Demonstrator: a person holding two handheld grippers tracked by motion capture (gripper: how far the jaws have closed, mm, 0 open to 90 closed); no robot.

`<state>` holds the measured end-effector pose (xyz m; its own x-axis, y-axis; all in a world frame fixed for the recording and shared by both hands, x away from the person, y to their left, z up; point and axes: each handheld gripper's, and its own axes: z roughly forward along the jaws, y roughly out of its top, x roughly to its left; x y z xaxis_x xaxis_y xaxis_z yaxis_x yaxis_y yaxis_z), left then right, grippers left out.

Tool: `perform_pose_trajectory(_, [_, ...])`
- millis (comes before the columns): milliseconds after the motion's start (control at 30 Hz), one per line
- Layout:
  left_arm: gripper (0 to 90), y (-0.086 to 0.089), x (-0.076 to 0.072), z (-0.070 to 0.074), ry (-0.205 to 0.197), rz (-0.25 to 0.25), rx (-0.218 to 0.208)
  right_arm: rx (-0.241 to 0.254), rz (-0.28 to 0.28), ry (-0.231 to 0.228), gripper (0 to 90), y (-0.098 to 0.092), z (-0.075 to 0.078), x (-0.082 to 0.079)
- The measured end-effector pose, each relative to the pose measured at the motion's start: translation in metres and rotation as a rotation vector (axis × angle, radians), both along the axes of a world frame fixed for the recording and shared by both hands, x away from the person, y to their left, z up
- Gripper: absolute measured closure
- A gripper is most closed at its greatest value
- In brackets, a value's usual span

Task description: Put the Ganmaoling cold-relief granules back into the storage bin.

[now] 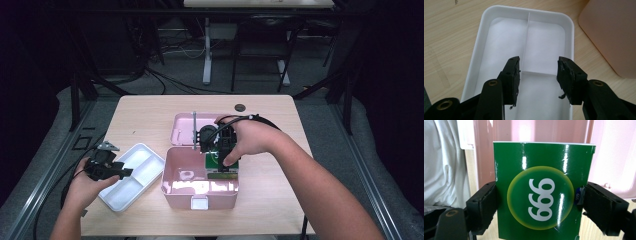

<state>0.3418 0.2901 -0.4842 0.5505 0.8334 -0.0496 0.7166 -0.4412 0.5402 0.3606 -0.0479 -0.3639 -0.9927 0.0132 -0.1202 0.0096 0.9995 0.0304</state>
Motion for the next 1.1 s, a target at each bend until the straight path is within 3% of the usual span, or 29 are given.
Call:
perform_pose_trajectory(267, [53.2, 0.0, 0.001, -0.001, -0.001, -0.002, 0.0, -0.026, -0.018, 0.001, 16.6, 0.002, -0.006, 0.001])
perform_pose_trajectory(467, [53.2, -0.001, 0.0, 0.0, -0.002, -0.003, 0.0, 0.001, -0.043, 0.016, 16.6, 0.002, -0.008, 0.003])
perform_pose_trajectory(1100, [53.2, 0.0, 0.001, -0.001, 0.0, -0.002, 0.0, -0.01, -0.005, 0.008, 16.5, 0.0, -0.031, 0.003])
